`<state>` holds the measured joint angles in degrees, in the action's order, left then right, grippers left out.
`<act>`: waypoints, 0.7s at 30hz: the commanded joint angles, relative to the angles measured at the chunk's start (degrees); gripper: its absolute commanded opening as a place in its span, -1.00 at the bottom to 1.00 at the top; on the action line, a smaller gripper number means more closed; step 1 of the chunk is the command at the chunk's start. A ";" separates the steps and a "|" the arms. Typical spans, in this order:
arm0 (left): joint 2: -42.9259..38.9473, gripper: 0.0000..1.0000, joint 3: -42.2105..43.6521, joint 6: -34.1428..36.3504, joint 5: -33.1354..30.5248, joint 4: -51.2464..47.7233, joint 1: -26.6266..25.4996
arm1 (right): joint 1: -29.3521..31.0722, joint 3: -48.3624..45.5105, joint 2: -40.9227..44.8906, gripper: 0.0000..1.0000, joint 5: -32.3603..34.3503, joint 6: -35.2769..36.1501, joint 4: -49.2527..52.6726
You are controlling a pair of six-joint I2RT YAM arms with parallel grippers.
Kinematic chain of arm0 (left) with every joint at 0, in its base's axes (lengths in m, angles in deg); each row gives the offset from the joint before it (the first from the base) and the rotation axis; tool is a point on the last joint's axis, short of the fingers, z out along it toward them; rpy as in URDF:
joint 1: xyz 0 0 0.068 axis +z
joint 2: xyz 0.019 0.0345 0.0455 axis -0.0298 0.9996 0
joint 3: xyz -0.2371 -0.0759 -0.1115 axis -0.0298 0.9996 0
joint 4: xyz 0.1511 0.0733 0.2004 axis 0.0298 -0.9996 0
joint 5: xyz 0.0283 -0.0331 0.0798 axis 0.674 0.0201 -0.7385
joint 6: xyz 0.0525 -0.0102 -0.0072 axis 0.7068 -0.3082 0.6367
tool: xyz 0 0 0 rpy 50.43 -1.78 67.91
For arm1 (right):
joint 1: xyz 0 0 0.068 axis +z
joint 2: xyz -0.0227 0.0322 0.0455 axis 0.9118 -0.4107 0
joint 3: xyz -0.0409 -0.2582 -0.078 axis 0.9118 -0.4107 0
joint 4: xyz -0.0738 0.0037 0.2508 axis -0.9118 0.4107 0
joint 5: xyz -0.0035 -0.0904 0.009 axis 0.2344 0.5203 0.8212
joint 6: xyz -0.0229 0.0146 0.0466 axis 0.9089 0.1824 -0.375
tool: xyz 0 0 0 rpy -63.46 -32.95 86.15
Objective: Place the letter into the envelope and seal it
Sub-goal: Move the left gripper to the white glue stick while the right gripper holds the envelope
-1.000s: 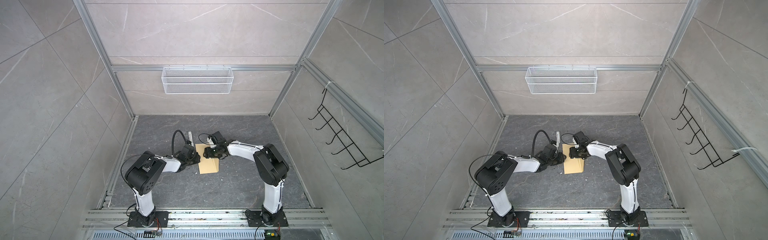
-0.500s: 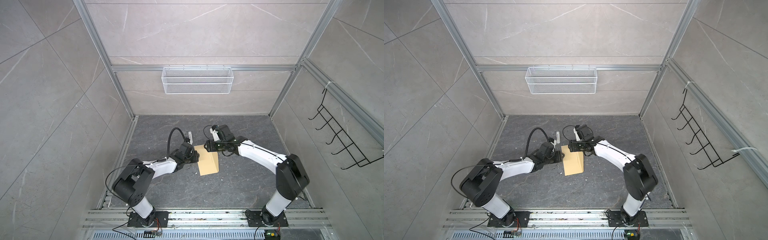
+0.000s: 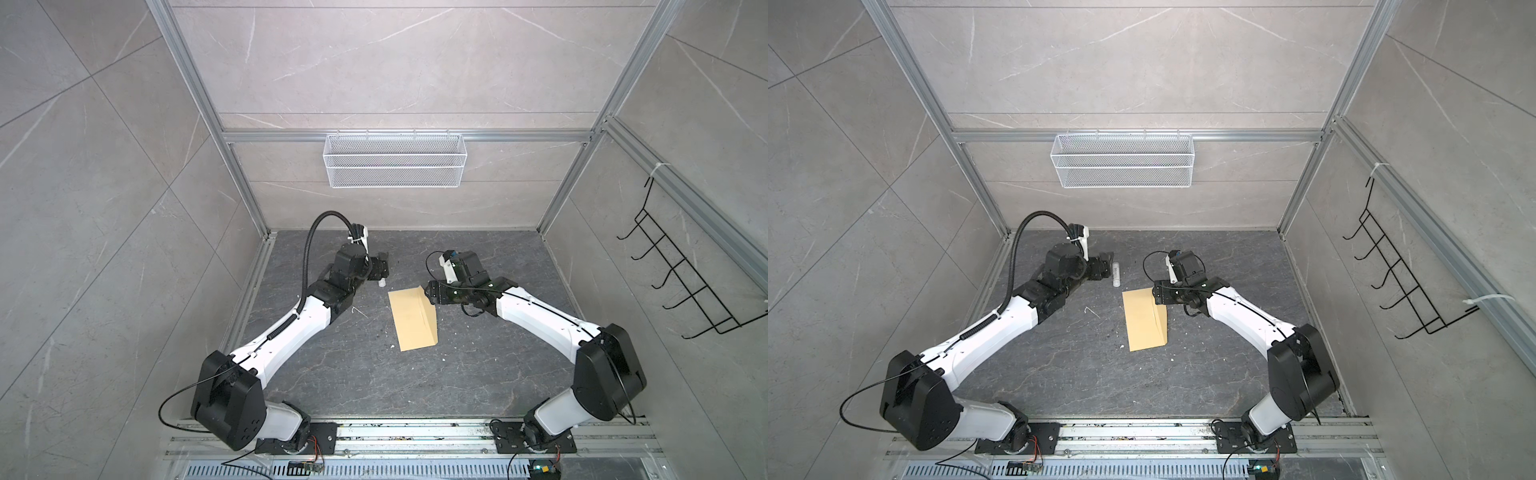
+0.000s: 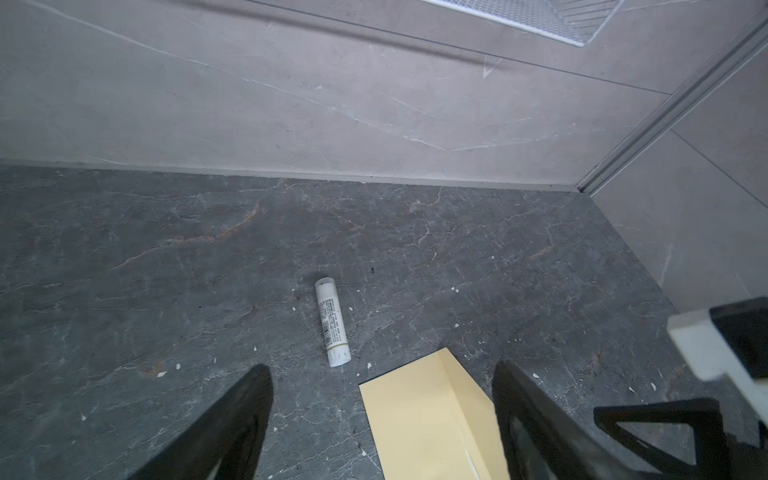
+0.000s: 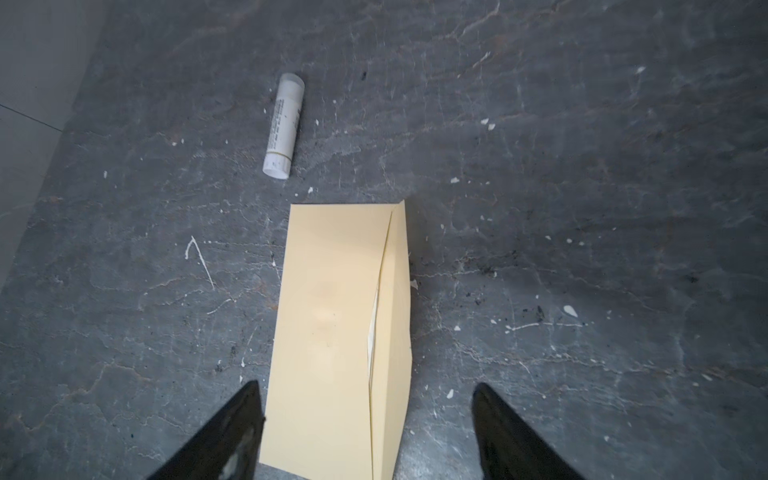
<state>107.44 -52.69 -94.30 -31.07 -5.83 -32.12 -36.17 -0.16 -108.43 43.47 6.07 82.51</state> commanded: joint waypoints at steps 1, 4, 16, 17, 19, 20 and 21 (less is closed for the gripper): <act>6.25 0.99 -7.73 3.49 -0.08 -5.21 1.74 | -0.23 -0.98 -3.23 0.59 -2.43 -1.32 -0.40; 14.04 1.00 -16.97 4.60 1.79 -12.47 2.64 | -0.25 -0.64 -6.26 0.60 -3.31 -2.11 -1.05; 30.63 0.88 -31.86 1.13 2.11 -26.80 2.73 | -0.60 1.24 -14.51 0.13 -4.93 -4.19 -3.18; 31.27 0.85 -31.98 0.77 2.52 -26.96 2.73 | -0.69 1.13 -14.82 0.08 -5.22 -4.53 -3.62; 32.66 0.81 -32.09 -0.64 3.56 -26.79 2.75 | -0.75 1.09 -15.52 -0.06 -5.62 -5.11 -4.36; 33.18 0.79 -32.16 -1.31 4.05 -26.60 2.73 | -0.79 1.11 -15.76 -0.14 -5.86 -5.40 -4.60; 33.97 0.77 -32.28 -2.05 4.50 -26.44 2.73 | -0.76 1.03 -15.89 -0.23 -6.20 -5.64 -4.94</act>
<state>140.11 -82.68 -93.60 -28.67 -30.72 -29.46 -36.76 -0.31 -123.07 38.73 1.59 79.45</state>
